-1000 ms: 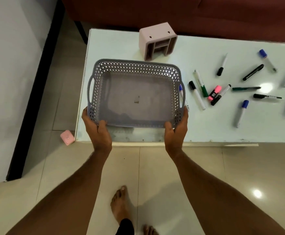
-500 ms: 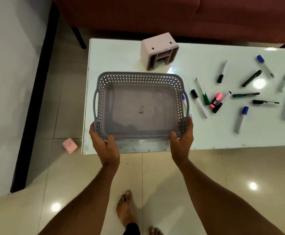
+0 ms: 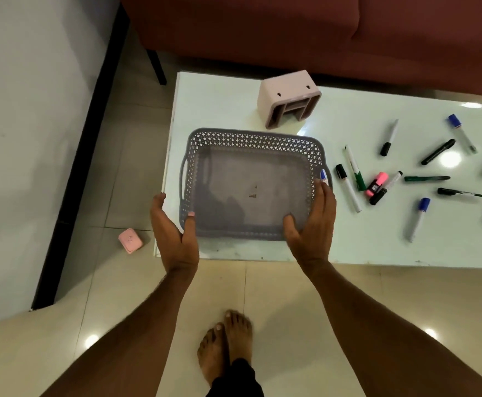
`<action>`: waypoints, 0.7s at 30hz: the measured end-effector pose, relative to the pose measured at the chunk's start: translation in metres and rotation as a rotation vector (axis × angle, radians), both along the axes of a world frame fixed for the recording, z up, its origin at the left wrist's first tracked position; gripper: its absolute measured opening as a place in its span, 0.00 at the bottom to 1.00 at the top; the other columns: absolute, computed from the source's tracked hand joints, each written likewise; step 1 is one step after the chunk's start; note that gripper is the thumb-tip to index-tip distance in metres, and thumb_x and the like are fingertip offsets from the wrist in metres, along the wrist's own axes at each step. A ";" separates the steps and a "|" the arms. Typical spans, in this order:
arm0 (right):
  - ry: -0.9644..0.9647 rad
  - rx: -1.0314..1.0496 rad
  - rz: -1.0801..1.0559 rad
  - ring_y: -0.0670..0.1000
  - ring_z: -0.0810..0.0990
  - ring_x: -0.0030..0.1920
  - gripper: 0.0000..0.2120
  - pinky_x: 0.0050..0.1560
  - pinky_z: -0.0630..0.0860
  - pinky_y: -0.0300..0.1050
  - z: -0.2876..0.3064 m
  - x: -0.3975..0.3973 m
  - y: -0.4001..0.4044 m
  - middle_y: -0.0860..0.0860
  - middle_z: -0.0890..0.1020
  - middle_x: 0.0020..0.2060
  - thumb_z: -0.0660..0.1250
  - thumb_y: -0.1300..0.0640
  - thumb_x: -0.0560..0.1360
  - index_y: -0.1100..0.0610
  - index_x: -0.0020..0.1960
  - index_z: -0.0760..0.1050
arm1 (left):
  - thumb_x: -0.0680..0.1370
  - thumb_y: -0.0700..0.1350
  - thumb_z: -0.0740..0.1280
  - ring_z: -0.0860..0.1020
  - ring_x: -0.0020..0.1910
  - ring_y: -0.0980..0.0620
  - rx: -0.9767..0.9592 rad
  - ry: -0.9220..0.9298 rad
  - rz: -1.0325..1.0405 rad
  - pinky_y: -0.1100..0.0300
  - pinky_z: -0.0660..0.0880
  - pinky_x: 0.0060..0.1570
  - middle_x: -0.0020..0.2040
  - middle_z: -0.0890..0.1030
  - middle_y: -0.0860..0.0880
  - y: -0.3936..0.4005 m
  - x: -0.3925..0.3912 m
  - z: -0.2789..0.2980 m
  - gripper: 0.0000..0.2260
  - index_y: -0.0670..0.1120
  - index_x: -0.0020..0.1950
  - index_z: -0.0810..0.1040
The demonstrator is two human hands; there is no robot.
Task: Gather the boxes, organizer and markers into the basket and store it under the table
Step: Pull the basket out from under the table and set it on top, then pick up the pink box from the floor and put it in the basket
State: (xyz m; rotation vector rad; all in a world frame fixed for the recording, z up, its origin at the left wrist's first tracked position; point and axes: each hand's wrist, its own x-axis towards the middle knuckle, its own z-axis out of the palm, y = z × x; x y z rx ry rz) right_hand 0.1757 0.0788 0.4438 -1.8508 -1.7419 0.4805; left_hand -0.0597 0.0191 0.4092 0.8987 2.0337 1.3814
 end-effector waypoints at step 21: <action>-0.229 -0.177 0.817 0.59 0.55 0.82 0.41 0.81 0.58 0.57 -0.019 -0.355 0.014 0.57 0.58 0.81 0.63 0.40 0.79 0.59 0.82 0.52 | 0.83 0.53 0.65 0.63 0.80 0.44 -0.378 0.351 0.075 0.41 0.65 0.77 0.80 0.65 0.46 -0.069 -0.252 -0.022 0.30 0.48 0.81 0.58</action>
